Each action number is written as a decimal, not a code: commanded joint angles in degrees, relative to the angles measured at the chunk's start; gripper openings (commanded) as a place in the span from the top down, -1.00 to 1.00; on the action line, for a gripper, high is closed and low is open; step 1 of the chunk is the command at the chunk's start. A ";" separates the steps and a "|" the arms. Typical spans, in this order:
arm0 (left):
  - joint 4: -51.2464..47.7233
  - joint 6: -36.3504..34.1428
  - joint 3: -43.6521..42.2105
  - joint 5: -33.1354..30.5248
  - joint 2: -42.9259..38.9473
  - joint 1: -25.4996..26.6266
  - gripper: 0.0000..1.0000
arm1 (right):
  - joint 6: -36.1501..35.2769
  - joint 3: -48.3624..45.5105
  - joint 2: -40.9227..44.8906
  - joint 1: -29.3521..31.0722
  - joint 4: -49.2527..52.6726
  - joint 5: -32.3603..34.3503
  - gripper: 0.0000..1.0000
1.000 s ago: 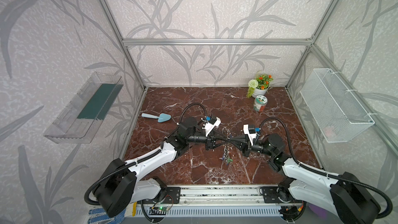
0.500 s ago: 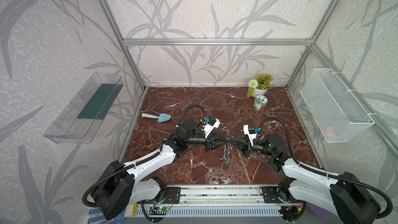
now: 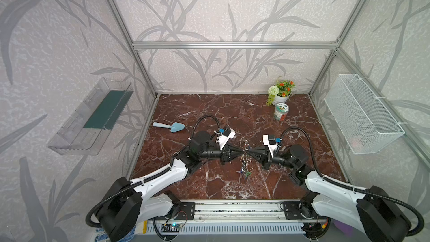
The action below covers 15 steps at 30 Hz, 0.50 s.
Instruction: Put the keys on the keyring
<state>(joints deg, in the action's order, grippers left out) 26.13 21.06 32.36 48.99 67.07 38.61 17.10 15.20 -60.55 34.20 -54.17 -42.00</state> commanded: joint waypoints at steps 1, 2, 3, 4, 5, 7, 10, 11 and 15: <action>-0.19 0.39 -0.28 -0.87 -1.15 0.21 0.75 | 0.17 0.24 0.79 0.18 -5.07 0.07 1.00; -0.48 0.47 -0.32 -0.90 -1.28 0.22 0.78 | 0.12 0.27 0.79 0.17 -5.10 0.07 1.00; -0.64 0.55 -0.43 -1.11 -1.36 0.15 0.80 | 0.12 0.27 0.71 0.26 -5.07 0.03 1.00; -0.73 0.54 -0.58 -1.39 -1.65 0.18 0.82 | 0.12 0.31 0.70 0.23 -5.10 0.05 1.00; -0.73 0.57 -0.80 -1.64 -1.83 0.22 0.84 | 0.13 0.27 0.70 0.22 -5.19 0.07 1.00; -0.91 0.81 -0.94 -2.18 -2.10 0.27 0.88 | 0.12 0.27 0.70 0.23 -5.15 0.07 1.00; -1.32 0.91 -1.07 -2.64 -2.46 0.26 0.97 | 0.13 0.29 0.61 0.20 -5.15 -0.01 1.00; -1.54 0.91 -1.07 -3.03 -2.50 0.24 1.00 | 0.12 0.35 0.53 0.19 -5.15 -0.01 1.00; -3.41 1.42 -0.99 -5.10 -2.81 0.25 1.00 | 0.17 0.36 0.53 0.18 -5.15 -0.10 1.00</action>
<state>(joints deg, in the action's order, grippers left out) 24.12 21.71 32.08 46.22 65.52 38.76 17.12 15.20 -60.58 34.20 -54.17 -41.95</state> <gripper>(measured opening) 0.048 0.050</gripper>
